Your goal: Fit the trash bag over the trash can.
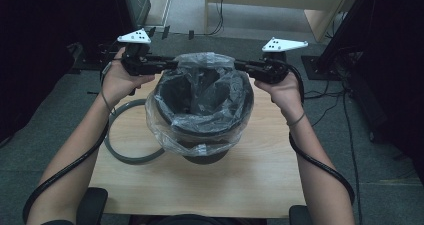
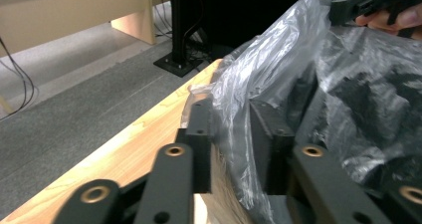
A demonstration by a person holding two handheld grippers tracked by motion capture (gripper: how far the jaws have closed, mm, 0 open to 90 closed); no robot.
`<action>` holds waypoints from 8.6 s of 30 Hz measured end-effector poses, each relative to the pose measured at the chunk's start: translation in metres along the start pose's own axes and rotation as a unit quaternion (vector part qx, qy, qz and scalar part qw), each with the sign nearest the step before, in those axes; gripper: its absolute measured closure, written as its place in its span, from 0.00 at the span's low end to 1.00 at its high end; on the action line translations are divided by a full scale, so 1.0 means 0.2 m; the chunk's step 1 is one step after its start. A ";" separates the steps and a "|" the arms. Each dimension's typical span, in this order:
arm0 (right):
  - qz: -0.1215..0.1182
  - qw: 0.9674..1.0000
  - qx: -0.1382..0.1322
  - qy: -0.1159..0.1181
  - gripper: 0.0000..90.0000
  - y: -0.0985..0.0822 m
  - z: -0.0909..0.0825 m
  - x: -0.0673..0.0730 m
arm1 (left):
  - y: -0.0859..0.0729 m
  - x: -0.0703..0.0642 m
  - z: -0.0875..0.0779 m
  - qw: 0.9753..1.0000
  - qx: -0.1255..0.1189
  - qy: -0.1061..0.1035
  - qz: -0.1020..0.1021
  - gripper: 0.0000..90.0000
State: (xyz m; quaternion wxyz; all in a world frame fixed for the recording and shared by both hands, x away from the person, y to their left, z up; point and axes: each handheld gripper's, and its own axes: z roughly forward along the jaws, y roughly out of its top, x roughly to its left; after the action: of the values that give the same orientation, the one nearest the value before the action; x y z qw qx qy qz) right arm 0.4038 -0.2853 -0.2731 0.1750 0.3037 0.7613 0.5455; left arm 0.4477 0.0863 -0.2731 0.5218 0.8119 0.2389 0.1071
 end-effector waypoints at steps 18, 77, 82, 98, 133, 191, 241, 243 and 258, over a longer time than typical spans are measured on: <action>0.046 0.998 0.020 -0.047 0.96 -0.07 0.13 -0.13 | 0.01 0.11 0.16 0.999 0.013 0.027 -0.023 0.91; -0.111 0.974 0.178 0.091 0.93 0.10 0.28 0.24 | -0.22 0.16 -0.18 0.997 0.026 0.012 -0.070 0.57; -0.100 0.965 0.230 0.072 0.84 0.06 0.27 0.20 | -0.24 0.13 -0.18 0.998 0.024 0.010 -0.064 0.57; -0.169 0.930 0.301 0.128 0.33 -0.01 0.27 0.28 | -0.38 0.08 -0.20 0.998 0.032 0.019 -0.060 0.49; -0.031 0.974 0.157 0.162 0.67 0.24 0.49 0.36 | -0.65 0.04 -0.14 0.996 0.041 0.049 -0.061 0.42; -0.106 0.926 0.288 0.221 0.28 -0.05 0.53 0.67 | -0.91 0.23 -0.28 0.989 0.054 0.105 -0.093 0.39; -0.066 0.967 0.218 0.118 0.17 0.04 0.67 0.49 | -1.30 0.49 -0.29 0.967 0.088 0.198 -0.131 0.39; -0.077 0.968 0.209 0.117 0.17 0.04 0.69 0.49 | -1.31 0.49 -0.29 0.966 0.087 0.204 -0.133 0.39; -0.085 0.965 0.219 0.117 0.17 0.02 0.76 0.44 | -1.37 0.52 -0.28 0.962 0.093 0.216 -0.137 0.39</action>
State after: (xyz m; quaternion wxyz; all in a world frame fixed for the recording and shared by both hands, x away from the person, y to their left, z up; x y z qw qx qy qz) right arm 0.4301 -0.1166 -0.3160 0.0594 0.2027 0.9005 0.3800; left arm 0.4368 0.2767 -0.5031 0.3893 0.7740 0.4638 0.1850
